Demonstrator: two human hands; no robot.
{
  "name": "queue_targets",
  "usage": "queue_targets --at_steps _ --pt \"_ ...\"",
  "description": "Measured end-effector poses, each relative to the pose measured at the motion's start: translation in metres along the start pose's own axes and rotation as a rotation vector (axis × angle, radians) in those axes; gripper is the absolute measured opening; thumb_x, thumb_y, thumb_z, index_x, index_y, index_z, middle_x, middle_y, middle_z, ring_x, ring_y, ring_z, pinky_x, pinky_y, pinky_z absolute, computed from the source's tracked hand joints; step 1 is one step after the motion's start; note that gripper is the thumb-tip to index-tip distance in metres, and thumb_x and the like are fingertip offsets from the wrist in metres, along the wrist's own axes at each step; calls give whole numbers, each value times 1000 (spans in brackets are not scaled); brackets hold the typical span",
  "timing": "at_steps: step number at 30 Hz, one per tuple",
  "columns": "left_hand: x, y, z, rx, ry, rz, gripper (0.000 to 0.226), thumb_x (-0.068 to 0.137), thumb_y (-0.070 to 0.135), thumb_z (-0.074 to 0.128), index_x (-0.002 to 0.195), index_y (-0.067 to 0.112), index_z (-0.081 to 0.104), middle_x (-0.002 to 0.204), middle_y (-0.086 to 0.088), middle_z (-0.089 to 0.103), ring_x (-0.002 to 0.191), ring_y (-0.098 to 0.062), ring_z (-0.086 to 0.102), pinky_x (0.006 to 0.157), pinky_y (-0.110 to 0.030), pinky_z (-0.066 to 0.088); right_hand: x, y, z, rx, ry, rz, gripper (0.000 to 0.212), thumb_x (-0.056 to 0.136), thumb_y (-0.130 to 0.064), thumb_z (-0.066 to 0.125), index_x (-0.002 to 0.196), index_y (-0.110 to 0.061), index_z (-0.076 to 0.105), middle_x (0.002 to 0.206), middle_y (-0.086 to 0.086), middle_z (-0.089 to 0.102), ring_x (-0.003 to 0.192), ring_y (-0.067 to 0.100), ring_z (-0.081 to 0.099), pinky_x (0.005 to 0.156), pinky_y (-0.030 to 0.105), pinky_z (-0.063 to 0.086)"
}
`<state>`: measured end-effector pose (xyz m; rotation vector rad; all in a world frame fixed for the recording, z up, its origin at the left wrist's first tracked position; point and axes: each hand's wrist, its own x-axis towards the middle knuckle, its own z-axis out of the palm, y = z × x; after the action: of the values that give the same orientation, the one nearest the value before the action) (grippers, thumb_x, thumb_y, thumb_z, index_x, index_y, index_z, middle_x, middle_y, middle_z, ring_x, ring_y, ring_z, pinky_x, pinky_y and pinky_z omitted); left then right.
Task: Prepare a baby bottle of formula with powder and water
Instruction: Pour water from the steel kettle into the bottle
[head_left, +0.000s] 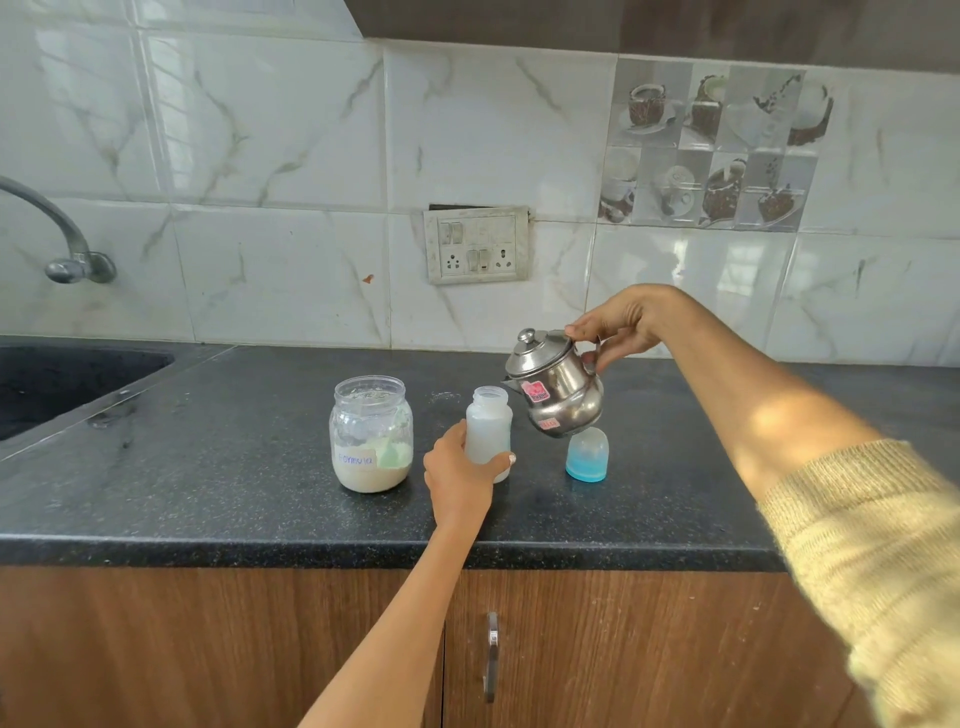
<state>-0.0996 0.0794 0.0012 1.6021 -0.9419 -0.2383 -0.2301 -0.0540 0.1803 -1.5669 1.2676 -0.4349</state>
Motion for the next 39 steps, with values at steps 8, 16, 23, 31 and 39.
queue_targets --at_steps 8,16,23,31,39 --pt "4 -4 3 -3 22 11 58 70 21 80 122 9 57 122 -8 62 112 -24 56 83 -27 45 30 23 0 383 -32 -80 15 92 -10 57 79 -3 59 119 10 45 84 24 54 110 44 37" --pt "10 -9 7 11 41 13 63 71 25 79 127 14 54 128 -4 59 117 -22 56 93 -34 48 93 41 17 468 -27 -145 11 92 -10 56 83 -5 59 124 17 42 84 23 56 108 46 38" --pt "10 -15 7 -58 21 5 65 68 21 81 128 19 55 124 3 61 107 -12 57 90 -26 45 141 54 24 506 -35 -138 8 92 -8 56 86 -4 60 125 17 45 84 26 56 102 48 43" --pt "9 -15 7 -94 12 0 63 68 18 81 125 23 57 99 19 54 89 0 48 65 -1 31 169 65 22 484 -61 -129 5 90 -8 60 92 -5 63 137 20 44 91 26 59 95 47 49" --pt "8 -12 7 -105 17 -24 65 67 17 81 127 21 56 104 17 55 91 -1 47 80 -13 35 171 67 20 464 -138 -118 8 91 -13 59 96 -10 64 109 11 60 90 22 60 98 44 47"
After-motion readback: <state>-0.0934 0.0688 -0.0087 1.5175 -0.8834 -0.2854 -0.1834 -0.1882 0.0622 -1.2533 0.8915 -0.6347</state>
